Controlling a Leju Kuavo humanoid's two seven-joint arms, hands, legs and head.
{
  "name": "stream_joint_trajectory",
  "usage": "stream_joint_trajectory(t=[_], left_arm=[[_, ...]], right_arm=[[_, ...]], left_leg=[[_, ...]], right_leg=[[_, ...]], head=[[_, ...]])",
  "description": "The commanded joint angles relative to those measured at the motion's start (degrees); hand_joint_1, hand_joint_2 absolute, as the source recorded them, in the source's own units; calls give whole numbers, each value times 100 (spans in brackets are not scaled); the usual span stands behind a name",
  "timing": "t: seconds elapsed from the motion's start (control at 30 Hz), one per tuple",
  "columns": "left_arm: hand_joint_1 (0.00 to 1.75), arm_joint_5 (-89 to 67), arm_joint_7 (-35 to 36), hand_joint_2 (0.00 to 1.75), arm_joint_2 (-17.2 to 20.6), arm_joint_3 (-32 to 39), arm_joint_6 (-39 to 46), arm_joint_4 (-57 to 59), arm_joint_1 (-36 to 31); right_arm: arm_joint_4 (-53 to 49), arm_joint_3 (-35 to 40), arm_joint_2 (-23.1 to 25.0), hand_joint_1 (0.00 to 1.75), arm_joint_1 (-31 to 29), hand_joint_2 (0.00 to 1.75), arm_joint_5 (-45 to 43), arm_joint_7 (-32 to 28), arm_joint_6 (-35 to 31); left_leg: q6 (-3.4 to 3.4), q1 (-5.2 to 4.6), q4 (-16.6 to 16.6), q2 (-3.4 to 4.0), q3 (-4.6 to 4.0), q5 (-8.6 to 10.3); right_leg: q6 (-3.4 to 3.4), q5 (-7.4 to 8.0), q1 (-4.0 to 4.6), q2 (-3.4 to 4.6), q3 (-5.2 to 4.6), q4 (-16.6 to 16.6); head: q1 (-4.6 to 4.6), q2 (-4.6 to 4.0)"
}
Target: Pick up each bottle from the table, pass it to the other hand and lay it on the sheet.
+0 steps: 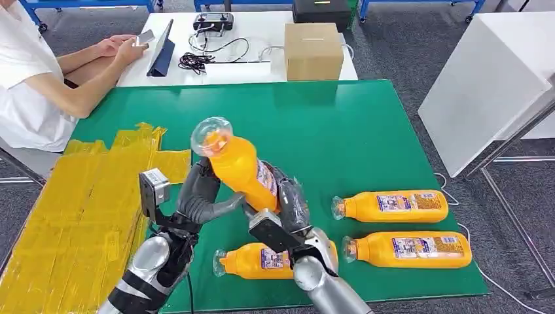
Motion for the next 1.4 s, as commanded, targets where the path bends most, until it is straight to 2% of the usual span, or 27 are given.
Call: stream_joint_trajectory(t=[0.03, 0.1, 0.27, 0.3, 0.43, 0.57, 0.7, 0.83, 0.87, 1.0, 1.03, 1.07, 1.23, 1.27, 1.4], left_arm=[[0, 29, 41, 175, -32, -82, -116, 364, -352], [0, 35, 41, 175, -44, -61, -124, 388, -373], [0, 36, 43, 175, -19, -30, -112, 324, -272], [0, 33, 43, 175, -22, -21, -111, 303, -243], [0, 29, 43, 175, -27, -25, -117, 300, -246], [0, 28, 44, 175, -33, -25, -117, 302, -257], [0, 28, 44, 175, -33, -25, -117, 302, -257], [0, 62, 21, 175, -74, -17, -161, 397, -370], [0, 81, 14, 175, -91, -5, -163, 415, -391], [0, 200, -30, 175, -154, 89, -112, 431, -392], [37, 273, -68, 175, -202, 172, -21, 414, -359], [175, 297, -77, 175, -217, 196, 13, 404, -345], [175, 373, -103, 175, -232, 233, 100, 389, -297], [175, 373, -103, 175, -232, 233, 100, 389, -297], [175, 373, -122, 175, -225, 218, 119, 375, -279]], right_arm=[[1097, 1128, -192, 175, -633, 175, 605, 1, 365], [1124, 1247, -211, 175, -666, 175, 722, 119, 423], [1065, 730, -133, 175, -560, 175, 296, 201, 161], [1102, 797, -198, 175, -635, 175, 628, 275, -83], [1085, 789, -213, 175, -660, 175, 635, 268, -54], [1081, 802, -195, 175, -646, 175, 635, 268, -46], [1081, 802, -195, 175, -646, 175, 635, 268, -46], [1016, 1238, -306, 175, -698, 175, 805, -31, 450], [1027, 1313, -313, 175, -702, 175, 827, -57, 515], [1041, 1438, -332, 175, -704, 175, 876, -133, 532], [1021, 1466, -350, 175, -708, 175, 885, -147, 538], [1008, 1475, -356, 175, -705, 175, 886, -148, 544], [988, 1497, -366, 175, -687, 175, 872, -124, 546], [988, 1497, -366, 175, -687, 175, 872, -124, 546], [948, 1502, -365, 175, -667, 175, 851, -145, 524]], left_leg=[[-5, 7, -3, 4, 12, -2], [-6, 6, -2, 5, 14, -4], [-3, 5, -3, -6, 8, -1], [-5, 7, -5, -11, 15, -2], [-3, 3, -3, -3, 11, -3], [-12, 17, -11, 2, 37, -6], [-7, 9, -5, -4, 19, -4], [-3, 3, -1, -5, 4, -1], [-7, 11, -3, -5, 20, -7], [-5, 7, -1, -7, 8, -2], [-3, 4, -2, -6, 5, -1], [-5, 8, -3, -12, 11, -2], [-3, 3, -2, -9, 7, -2], [-7, 11, -6, -11, 25, -7], [-5, 7, -1, -9, 8, -3]], right_leg=[[0, 1, 7, 1, 15, -10], [0, -1, 6, 1, 16, -7], [0, -2, 5, -8, 11, -8], [0, -4, 7, -14, 22, -13], [2, -2, 3, -6, 14, -8], [1, 1, 17, -6, 48, -30], [1, -2, 8, -8, 25, -15], [1, -2, 3, -7, 7, -5], [1, -5, 10, -10, 28, -15], [0, -2, 7, -11, 13, -9], [0, -2, 4, -10, 7, -7], [1, -3, 7, -16, 18, -12], [1, -4, 3, -12, 10, -7], [1, -6, 10, -17, 35, -20], [0, -4, 6, -13, 13, -8]], head=[[0, 0], [-2, 0], [2, 0], [-2, 0], [-2, 0], [0, 0], [0, 0], [-2, 0], [0, 0], [0, 0], [-2, 0], [-2, 0], [-2, 0], [0, 0], [-2, 0]])
